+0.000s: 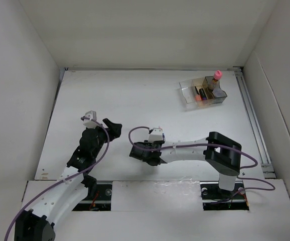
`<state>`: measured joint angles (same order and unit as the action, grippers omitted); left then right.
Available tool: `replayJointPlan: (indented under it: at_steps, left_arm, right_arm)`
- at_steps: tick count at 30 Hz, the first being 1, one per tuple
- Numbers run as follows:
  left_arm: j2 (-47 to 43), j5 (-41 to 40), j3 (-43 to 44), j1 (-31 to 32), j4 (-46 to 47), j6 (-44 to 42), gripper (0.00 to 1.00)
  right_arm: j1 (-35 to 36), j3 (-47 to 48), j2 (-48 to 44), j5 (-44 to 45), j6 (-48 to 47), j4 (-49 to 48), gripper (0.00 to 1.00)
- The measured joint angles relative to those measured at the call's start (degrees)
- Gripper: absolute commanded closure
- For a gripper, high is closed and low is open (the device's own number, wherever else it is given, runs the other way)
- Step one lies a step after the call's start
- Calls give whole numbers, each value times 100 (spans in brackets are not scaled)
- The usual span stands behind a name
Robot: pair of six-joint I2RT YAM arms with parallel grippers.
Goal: Sort the stationery into containers
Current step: Pick up the pen from the center of the board, then place the pen in the storage box.
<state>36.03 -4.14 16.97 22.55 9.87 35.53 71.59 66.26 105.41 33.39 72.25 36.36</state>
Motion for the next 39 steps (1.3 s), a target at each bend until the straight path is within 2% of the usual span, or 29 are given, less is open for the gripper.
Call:
replayJointPlan:
  at_steps: [4, 9, 12, 15, 19, 24, 29, 34, 39]
  left_arm:
    - [-208, -94, 2, 0, -57, -11, 32]
    - [-529, -214, 2, 0, -79, -15, 32]
    - [-535, -190, 2, 0, -63, -15, 32]
    - [-387, -72, 2, 0, -24, -17, 34]
    - [-155, 142, 2, 0, 55, -17, 34]
    - [-50, 448, -2, 0, 221, -17, 34]
    - [-9, 658, -2, 0, 361, -17, 34]
    - [37, 752, -2, 57, 452, -17, 34]
    - [57, 800, -2, 63, 479, -15, 34]
  right_arm:
    - [0, 162, 173, 304, -42, 35, 79]
    - [-61, 260, 225, 470, -157, 55, 82]
    - [-411, 267, 13, 472, -511, 33, 82]
    - [-1344, 289, -612, 256, -1211, -258, 82]
    - [-3047, 835, -1255, 52, -2140, -658, 80]
    - [-4553, 1891, -957, -109, -2977, -730, 80]
    - [-5486, 2610, -70, -636, -3473, -640, 83]
    - [-6196, 3058, 769, -1659, -3720, -396, 85]
    - [-6540, 3143, 960, -2524, -3827, -118, 84]
